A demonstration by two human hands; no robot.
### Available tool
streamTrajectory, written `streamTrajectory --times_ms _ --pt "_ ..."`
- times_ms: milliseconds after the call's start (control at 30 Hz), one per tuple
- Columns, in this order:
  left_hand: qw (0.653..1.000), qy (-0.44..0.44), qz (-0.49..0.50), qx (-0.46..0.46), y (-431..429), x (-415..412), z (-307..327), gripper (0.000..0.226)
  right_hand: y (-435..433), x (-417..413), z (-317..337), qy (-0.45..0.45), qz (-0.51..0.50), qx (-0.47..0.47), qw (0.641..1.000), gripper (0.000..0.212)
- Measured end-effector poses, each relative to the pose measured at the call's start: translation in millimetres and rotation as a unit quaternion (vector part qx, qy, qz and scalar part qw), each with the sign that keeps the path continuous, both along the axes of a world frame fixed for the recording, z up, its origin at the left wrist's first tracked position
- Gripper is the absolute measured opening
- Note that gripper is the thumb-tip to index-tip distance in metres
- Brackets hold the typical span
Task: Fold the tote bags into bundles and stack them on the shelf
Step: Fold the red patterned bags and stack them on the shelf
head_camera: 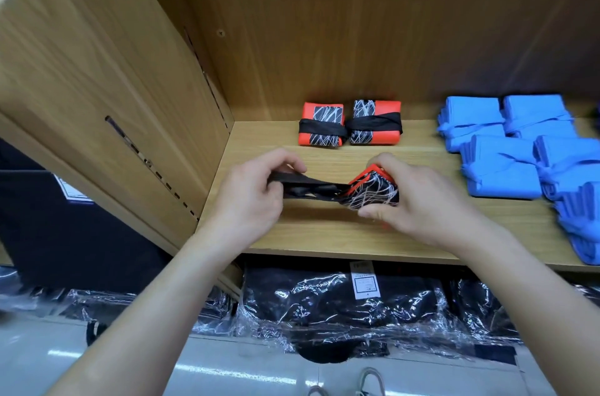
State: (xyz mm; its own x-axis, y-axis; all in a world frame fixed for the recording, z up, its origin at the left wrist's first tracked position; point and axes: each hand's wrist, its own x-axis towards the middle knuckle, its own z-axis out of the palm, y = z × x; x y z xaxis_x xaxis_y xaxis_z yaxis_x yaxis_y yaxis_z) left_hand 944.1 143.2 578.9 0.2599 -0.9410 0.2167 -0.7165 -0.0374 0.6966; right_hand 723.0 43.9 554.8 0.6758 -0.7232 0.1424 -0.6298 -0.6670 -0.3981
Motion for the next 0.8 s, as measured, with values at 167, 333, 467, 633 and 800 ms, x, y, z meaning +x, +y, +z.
streamTrajectory --times_ms 167,333,467,633,800 --pt "0.951 -0.306 -0.023 0.044 3 22 -3 0.026 -2 -10 -9 -0.055 0.015 0.037 0.998 0.035" --pt "0.986 0.062 -0.028 0.152 5 21 -3 0.004 -8 -13 -12 -0.084 0.028 0.137 0.987 0.029" --pt "0.955 0.275 -0.018 0.109 12 34 6 0.032 -19 -21 -16 -0.107 0.008 0.24 0.965 0.021" --pt "0.997 -0.051 0.002 -0.054 17 33 1 0.04 -24 -21 -12 -0.122 0.008 0.347 0.93 0.016" --pt "0.896 -0.397 -0.17 -0.098 17 -21 -32 0.075 -27 -22 -4 -0.18 0.044 0.485 0.855 0.023"
